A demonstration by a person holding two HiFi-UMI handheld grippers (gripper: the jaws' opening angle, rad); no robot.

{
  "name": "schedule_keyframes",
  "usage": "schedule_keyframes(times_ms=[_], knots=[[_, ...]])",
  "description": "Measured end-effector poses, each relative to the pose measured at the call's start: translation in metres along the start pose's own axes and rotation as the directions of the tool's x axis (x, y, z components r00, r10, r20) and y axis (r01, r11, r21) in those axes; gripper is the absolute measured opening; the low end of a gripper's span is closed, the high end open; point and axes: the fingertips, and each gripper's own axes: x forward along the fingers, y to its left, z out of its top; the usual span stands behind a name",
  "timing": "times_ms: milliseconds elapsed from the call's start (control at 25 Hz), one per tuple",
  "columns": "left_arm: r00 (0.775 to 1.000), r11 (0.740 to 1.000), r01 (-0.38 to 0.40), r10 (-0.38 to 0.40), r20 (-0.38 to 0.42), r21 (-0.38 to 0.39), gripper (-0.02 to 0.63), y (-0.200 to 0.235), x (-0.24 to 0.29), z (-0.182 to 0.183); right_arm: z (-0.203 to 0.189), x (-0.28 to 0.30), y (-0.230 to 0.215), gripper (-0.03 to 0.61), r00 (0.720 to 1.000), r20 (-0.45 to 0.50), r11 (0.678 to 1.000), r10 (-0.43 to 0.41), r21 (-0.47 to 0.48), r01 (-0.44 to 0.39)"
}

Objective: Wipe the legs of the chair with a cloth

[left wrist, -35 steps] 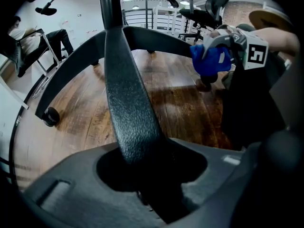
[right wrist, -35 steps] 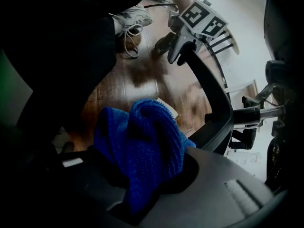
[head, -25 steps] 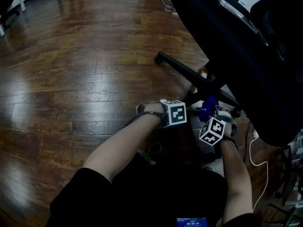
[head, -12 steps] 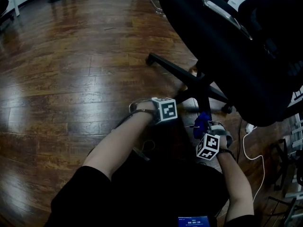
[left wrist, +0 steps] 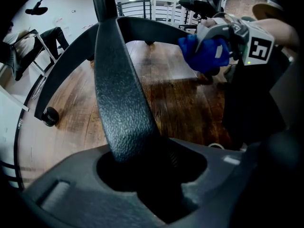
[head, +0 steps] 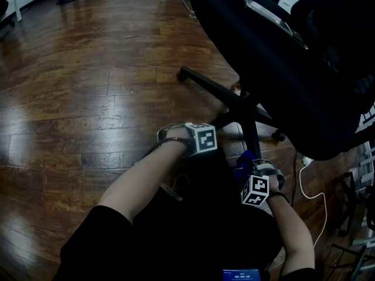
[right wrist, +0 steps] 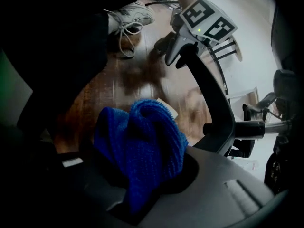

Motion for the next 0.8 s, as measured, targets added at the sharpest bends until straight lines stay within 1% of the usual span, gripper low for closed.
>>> schedule_keyframes(times_ms=[80, 240, 320, 400, 480, 600, 680, 800], knots=[[1.0, 1.0, 0.015, -0.016, -0.022, -0.015, 0.17, -0.003, -0.004, -0.005, 0.008, 0.012, -0.032, 0.077, 0.998, -0.021, 0.998, -0.057, 0.01, 0.058], [1.0, 1.0, 0.025, -0.025, -0.012, 0.006, 0.17, -0.003, 0.0, 0.0, 0.026, 0.028, -0.112, 0.077, 0.985, 0.011, 0.978, -0.175, 0.117, 0.172], [0.999, 1.0, 0.031, -0.031, -0.025, -0.001, 0.17, -0.004, -0.001, -0.002, 0.032, 0.033, -0.142, 0.077, 0.978, 0.016, 0.967, -0.209, 0.156, 0.204], [0.999, 0.999, 0.035, -0.035, -0.018, 0.002, 0.17, -0.004, 0.001, 0.0, 0.037, 0.036, -0.157, 0.077, 0.976, 0.007, 0.962, -0.219, 0.167, 0.215], [0.999, 0.999, 0.035, -0.035, -0.013, 0.003, 0.17, -0.004, 0.002, 0.001, 0.037, 0.035, -0.155, 0.077, 0.974, 0.005, 0.962, -0.226, 0.157, 0.223], [0.999, 1.0, 0.022, -0.022, -0.032, -0.004, 0.169, -0.003, -0.001, -0.006, 0.03, 0.027, -0.132, 0.077, 0.978, 0.014, 0.963, -0.21, 0.173, 0.205], [0.999, 1.0, 0.022, -0.023, -0.04, -0.017, 0.169, -0.001, -0.002, -0.011, 0.025, 0.021, -0.102, 0.077, 0.986, 0.005, 0.973, -0.168, 0.162, 0.165], [0.999, 0.999, 0.025, -0.026, -0.038, -0.028, 0.169, -0.001, 0.001, -0.013, 0.012, 0.009, -0.04, 0.077, 0.996, -0.019, 0.992, -0.09, 0.089, 0.092]])
